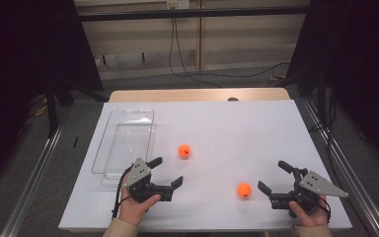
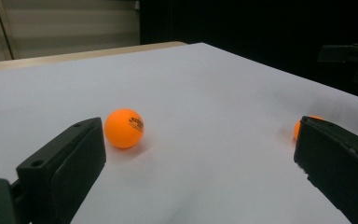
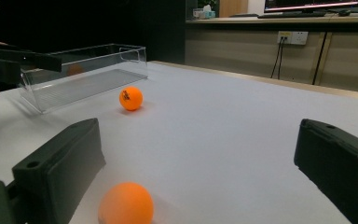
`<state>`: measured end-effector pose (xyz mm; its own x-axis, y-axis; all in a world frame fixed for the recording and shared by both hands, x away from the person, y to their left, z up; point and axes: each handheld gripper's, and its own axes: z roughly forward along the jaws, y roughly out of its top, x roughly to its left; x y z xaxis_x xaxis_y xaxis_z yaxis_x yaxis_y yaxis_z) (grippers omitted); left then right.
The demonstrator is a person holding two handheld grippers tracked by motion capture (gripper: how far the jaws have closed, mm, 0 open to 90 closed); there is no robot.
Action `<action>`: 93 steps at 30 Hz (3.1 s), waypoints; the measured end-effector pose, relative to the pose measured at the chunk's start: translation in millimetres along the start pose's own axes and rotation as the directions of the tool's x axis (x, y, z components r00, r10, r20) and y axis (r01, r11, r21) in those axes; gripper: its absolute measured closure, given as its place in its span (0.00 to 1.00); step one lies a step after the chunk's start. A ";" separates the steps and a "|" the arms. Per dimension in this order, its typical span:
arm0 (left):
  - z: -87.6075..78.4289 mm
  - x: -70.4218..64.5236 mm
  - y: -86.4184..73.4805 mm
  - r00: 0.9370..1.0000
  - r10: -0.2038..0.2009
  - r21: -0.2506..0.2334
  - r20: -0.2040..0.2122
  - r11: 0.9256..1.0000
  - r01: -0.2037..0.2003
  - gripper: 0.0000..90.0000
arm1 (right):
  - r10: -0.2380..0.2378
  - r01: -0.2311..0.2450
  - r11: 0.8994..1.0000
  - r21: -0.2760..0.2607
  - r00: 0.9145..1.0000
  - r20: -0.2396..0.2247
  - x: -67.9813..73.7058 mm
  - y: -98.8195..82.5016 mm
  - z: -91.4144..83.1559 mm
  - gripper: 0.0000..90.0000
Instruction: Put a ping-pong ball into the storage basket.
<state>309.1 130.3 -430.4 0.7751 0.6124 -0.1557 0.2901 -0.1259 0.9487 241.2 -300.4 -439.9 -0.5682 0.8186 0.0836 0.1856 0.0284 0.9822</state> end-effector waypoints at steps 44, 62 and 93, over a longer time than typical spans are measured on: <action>24.5 -16.5 3.3 0.998 0.016 0.018 0.063 1.000 -0.018 0.03 | 0.002 -0.002 1.000 -0.003 1.000 0.005 -0.8 -0.3 1.3 0.01; 32.4 -20.8 4.4 0.997 0.017 0.027 0.077 0.999 -0.019 0.03 | 0.002 -0.002 1.000 -0.002 1.000 0.004 -0.8 -0.5 1.8 0.01; 46.1 -28.7 6.8 0.995 0.016 0.044 0.096 0.999 -0.020 0.02 | 0.003 -0.003 1.000 -0.005 1.000 0.006 -1.0 -0.6 2.1 0.01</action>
<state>314.7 75.9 -432.2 0.8297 0.5328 -0.1666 0.2992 -0.1726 0.9384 243.4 -300.1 -440.9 -0.5631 0.8219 0.0860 0.1838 0.0231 0.9827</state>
